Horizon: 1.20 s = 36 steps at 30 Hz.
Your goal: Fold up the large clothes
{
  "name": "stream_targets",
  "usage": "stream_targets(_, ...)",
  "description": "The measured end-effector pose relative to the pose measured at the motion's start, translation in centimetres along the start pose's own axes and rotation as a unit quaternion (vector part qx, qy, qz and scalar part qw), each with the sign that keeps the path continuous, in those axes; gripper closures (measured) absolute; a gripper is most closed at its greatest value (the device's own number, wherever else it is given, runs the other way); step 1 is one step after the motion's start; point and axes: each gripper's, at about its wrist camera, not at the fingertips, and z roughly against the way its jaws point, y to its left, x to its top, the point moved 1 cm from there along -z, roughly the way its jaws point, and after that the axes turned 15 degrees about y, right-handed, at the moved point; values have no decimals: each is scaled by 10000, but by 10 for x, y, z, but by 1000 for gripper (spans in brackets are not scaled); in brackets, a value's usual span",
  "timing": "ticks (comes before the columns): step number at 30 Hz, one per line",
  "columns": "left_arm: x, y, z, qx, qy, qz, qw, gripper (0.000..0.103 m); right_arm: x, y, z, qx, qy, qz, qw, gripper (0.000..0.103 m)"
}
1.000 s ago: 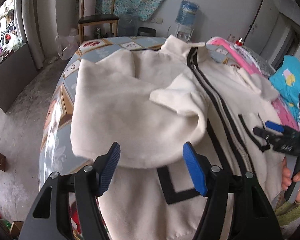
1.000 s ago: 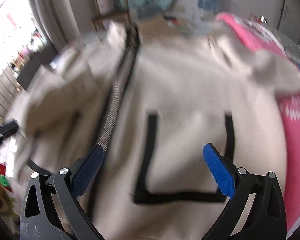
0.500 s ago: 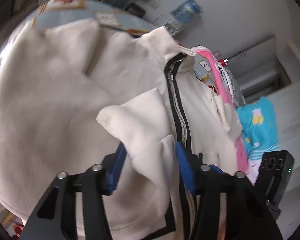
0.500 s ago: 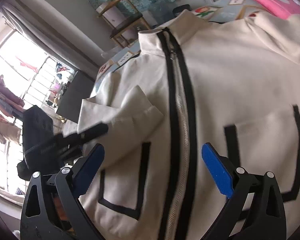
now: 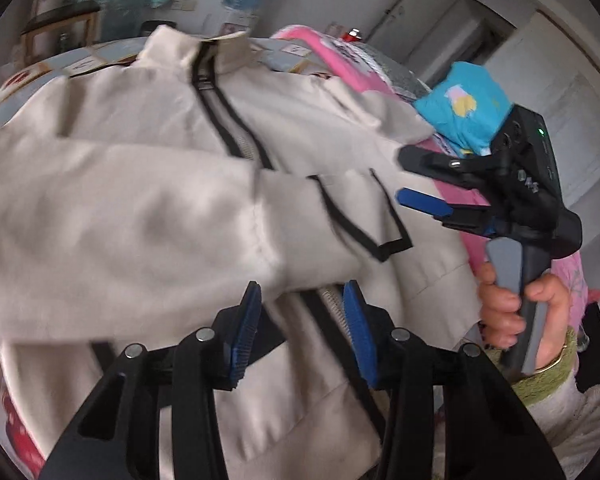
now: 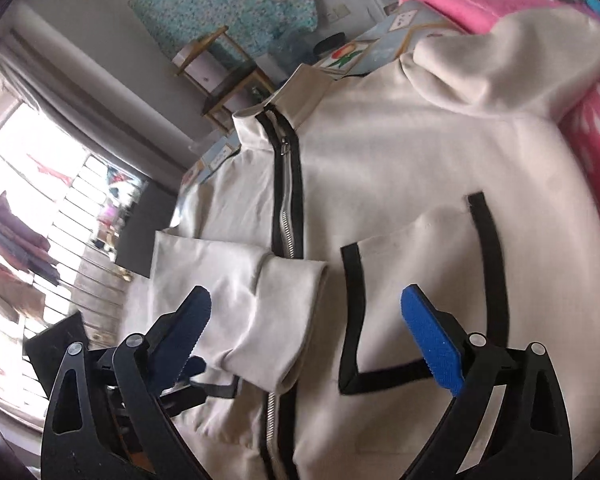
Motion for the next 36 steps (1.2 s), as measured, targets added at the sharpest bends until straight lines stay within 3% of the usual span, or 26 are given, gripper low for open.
stream_targets(6,-8,25,12,643,-250,485,9964,62,1,-4,-24,1104,436,-339,9923,23)
stream_targets(9,-6,35,12,1036,-244,635,9923,62,4,-5,-37,1395,620,-512,9870,32)
stream_targets(14,-7,50,5,1189,-157,866,9890,62,5,-10,-56,1169,860,-705,9869,47)
stream_targets(20,-6,56,-1,1191,-63,960,9882,62,-1,-13,-60,1140,994,-730,9858,57)
stream_targets(32,-4,57,-3,1211,-26,966,9879,62,-9,-7,-63,1176,1095,-633,9850,58)
stream_targets(36,-4,58,-3,1224,-21,958,9878,62,-10,-4,-55,1471,961,-587,9827,62)
